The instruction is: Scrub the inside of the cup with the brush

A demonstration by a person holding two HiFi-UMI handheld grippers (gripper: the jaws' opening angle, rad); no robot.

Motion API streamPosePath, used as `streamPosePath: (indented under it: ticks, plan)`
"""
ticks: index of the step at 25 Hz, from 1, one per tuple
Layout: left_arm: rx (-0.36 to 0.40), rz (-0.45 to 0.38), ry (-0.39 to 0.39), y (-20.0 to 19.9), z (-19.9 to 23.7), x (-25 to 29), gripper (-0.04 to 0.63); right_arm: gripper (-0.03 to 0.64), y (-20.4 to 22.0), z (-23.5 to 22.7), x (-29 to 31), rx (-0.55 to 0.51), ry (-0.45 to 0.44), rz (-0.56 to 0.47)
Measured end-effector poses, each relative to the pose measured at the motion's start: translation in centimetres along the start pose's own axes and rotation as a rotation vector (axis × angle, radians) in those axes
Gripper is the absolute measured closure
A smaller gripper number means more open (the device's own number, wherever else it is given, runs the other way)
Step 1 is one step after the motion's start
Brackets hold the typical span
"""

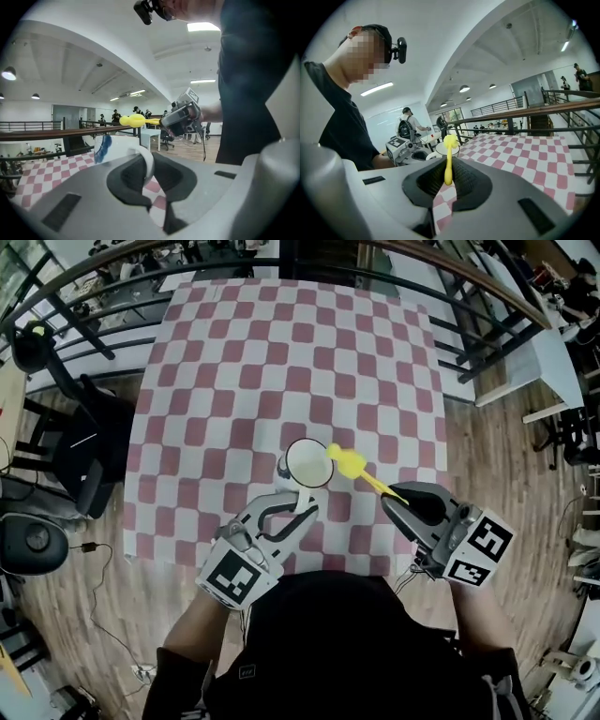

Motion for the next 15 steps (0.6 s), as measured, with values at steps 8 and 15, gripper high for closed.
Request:
streamPosePath:
  ticks: [8, 15]
  plan:
    - [0.015, 0.022, 0.077, -5.3, -2.9, 0.6, 0.557, 0.574, -2.6, 1.3, -2.6, -0.157, -0.104, 0.097]
    - [0.045, 0.026, 0.079, -7.7, -6.4, 3.5, 0.557, 0.574, -2.9, 0.9, -5.7, -0.221, -0.137, 0.106]
Point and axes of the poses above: the fingertips, and each gripper's own axes: x forward along the fingers, z to its left, y out of its underside, the point moved 1 cm from there along -x, backward along the fingers, and after that the axes turned 6 degrees about y, right-handed, at the moved point
